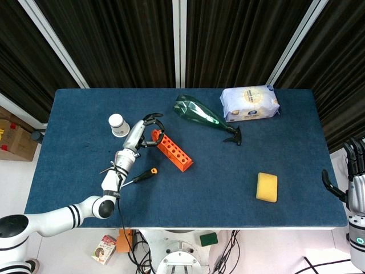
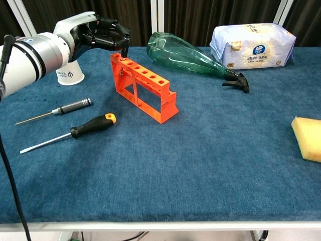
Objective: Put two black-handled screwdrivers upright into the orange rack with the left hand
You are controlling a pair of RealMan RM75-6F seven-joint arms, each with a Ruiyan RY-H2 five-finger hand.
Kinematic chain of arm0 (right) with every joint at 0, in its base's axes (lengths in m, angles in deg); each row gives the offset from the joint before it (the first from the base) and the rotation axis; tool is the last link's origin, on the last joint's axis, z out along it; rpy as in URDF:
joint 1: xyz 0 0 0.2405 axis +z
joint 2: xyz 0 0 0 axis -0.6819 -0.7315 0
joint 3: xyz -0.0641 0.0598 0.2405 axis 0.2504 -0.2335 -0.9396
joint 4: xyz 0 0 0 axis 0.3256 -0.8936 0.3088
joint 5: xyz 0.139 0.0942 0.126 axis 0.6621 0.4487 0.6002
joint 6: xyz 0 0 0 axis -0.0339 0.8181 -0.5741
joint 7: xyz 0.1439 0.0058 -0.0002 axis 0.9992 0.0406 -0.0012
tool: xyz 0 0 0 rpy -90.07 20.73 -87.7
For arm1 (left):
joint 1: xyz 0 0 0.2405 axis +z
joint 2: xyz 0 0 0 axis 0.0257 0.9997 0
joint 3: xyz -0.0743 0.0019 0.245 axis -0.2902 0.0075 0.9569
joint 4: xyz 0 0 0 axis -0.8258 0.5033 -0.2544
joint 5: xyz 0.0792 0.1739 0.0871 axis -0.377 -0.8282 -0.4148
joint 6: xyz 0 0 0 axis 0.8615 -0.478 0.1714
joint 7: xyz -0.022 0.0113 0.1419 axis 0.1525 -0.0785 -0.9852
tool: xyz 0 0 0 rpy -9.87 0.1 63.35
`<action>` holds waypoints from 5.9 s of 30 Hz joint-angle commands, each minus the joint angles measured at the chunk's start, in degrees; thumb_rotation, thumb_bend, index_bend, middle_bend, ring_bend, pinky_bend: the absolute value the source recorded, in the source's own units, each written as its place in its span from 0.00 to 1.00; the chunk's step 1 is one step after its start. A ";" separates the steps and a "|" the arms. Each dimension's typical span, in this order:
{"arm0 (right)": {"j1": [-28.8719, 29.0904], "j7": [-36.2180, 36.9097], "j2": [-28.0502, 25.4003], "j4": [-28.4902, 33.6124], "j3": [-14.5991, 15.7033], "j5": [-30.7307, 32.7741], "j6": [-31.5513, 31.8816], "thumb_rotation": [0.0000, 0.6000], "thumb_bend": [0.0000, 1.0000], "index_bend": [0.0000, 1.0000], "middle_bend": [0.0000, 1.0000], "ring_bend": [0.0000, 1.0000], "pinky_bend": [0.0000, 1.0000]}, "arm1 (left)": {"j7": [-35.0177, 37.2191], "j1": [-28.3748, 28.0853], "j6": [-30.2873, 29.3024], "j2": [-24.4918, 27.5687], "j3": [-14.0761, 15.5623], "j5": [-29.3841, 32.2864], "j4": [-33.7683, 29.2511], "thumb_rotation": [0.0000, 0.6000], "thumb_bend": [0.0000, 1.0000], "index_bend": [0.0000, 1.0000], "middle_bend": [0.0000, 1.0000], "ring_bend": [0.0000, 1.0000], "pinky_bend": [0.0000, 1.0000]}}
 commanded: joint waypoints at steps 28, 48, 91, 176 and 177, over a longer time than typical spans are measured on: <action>0.17 -1.35 -0.34 1.20 0.30 -0.50 -0.25 1.00 0.39 0.00 0.00 0.00 0.00 | 5.21 1.22 1.17 -0.02 1.32 -4.10 1.34 1.00 0.38 0.19 0.11 0.06 0.16; -0.89 -1.45 -2.62 2.85 -1.48 -0.27 3.27 1.00 0.39 0.00 0.00 0.00 0.00 | -5.11 11.87 -13.45 16.87 6.48 -13.78 -10.58 1.00 0.34 0.25 0.11 0.05 0.16; -1.24 -0.14 -2.45 2.31 -0.94 0.40 1.83 1.00 0.39 0.00 0.00 0.00 0.00 | -47.44 3.04 -5.34 8.29 14.02 16.67 -6.95 0.93 0.23 0.38 0.17 0.05 0.16; -1.42 -1.27 -2.91 4.19 -0.91 -0.97 3.16 1.00 0.39 0.00 0.00 0.00 0.00 | -9.00 9.43 -2.06 26.98 4.24 -5.79 -30.02 1.00 0.34 0.64 0.32 0.09 0.20; -1.47 -1.17 -2.96 4.23 -0.95 -0.99 3.30 1.00 0.39 0.00 0.00 0.00 0.00 | -10.13 8.81 -2.09 27.24 3.87 -5.06 -30.64 1.00 0.34 0.64 0.32 0.09 0.20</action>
